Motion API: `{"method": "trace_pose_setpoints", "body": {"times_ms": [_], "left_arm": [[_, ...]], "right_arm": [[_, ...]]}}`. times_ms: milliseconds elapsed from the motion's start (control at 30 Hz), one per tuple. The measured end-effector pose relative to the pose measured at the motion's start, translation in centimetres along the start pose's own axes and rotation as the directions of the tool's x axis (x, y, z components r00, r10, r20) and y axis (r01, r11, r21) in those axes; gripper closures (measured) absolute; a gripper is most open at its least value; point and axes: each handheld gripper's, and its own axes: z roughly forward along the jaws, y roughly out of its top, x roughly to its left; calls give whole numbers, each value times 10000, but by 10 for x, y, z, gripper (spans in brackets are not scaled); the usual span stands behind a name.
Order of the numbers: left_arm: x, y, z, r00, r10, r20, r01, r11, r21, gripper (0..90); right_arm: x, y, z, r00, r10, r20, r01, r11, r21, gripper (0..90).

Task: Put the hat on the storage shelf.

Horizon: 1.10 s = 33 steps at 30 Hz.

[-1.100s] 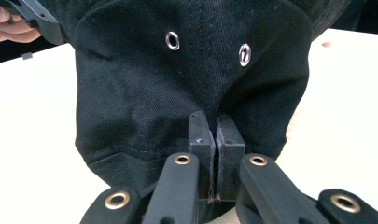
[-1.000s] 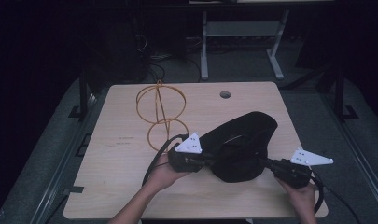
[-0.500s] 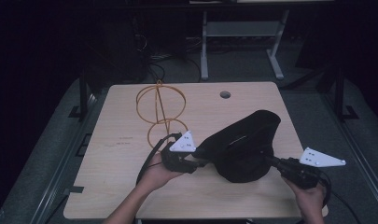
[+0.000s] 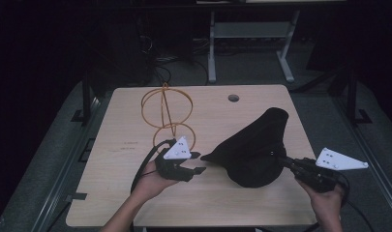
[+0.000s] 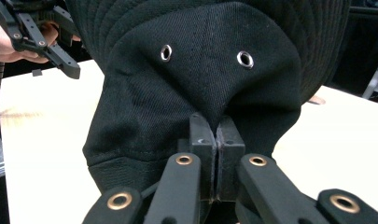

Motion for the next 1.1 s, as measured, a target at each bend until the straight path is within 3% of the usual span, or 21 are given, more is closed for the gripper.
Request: {"method": "trace_pose_setpoints", "body": {"times_ms": [600, 1100], "left_arm": [[4, -38, -26, 9962, -463, -741, 452, 9988, -171, 451], [3, -61, -34, 9918, -916, -893, 887, 9954, -357, 435]], "right_arm": [[3, 49, -4, 9972, -711, 221, 713, 9974, -98, 886], [3, 84, 3, 9958, -917, 59, 918, 9957, -139, 886]]}}
